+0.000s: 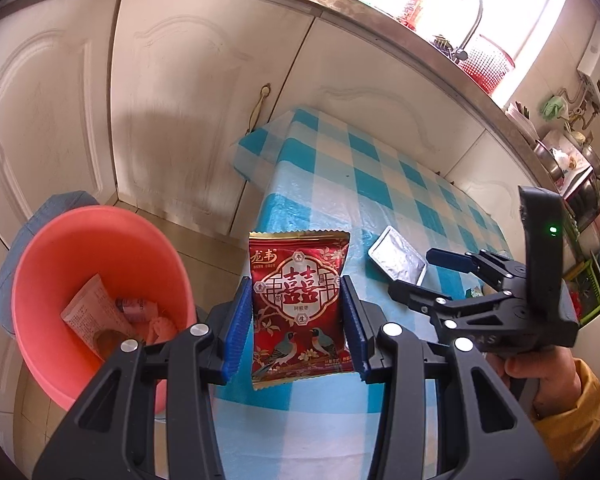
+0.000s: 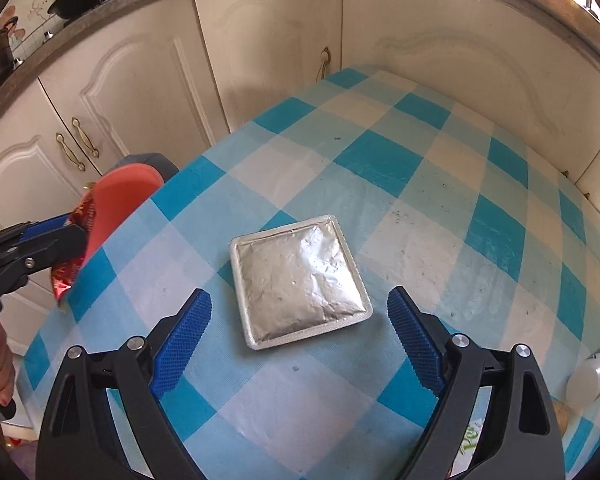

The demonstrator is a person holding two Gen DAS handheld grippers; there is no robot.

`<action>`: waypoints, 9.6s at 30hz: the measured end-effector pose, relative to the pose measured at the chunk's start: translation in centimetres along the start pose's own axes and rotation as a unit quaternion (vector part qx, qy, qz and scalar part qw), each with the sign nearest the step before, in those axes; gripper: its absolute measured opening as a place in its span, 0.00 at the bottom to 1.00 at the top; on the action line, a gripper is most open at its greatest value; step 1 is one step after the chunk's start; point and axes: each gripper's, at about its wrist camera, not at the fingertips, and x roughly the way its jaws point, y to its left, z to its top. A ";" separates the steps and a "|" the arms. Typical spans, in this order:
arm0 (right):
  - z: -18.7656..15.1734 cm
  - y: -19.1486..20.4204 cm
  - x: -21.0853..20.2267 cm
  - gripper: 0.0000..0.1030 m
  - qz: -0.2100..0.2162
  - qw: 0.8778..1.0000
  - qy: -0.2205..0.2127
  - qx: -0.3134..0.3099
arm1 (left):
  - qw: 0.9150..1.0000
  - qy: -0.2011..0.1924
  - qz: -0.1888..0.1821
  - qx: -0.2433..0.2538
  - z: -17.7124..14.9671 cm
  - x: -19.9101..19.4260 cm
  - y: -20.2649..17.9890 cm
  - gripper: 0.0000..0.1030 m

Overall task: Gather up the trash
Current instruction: 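Carry the red packet toward the bucket with the left tool while the right tool grasps the foil tray, then open the left tool over the bucket while the right tool carries the foil tray toward it, then open the right tool over the red bucket to drop the foil tray, then move both open tools back over the remaining trash on the table, then grasp the white bottle with the right tool while the left tool grasps the green packet, then carry the green packet with the left tool while the right tool carries the bottle to the bucket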

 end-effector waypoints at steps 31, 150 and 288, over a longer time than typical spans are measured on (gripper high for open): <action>0.1 0.8 -1.7 0.64 -0.054 0.997 -0.033 0.032 | 0.999 -0.011 0.001 -0.034 -1.6 -2.1 4.7 0.43; -24.2 -11.9 -19.6 0.88 -0.022 0.907 -0.188 0.377 | 0.978 0.075 -0.059 0.187 -8.4 -4.1 -16.0 0.87; 5.1 8.6 -2.1 0.44 0.106 0.991 -0.077 0.041 | 0.989 -0.064 0.108 -0.081 -0.5 -1.9 8.9 0.27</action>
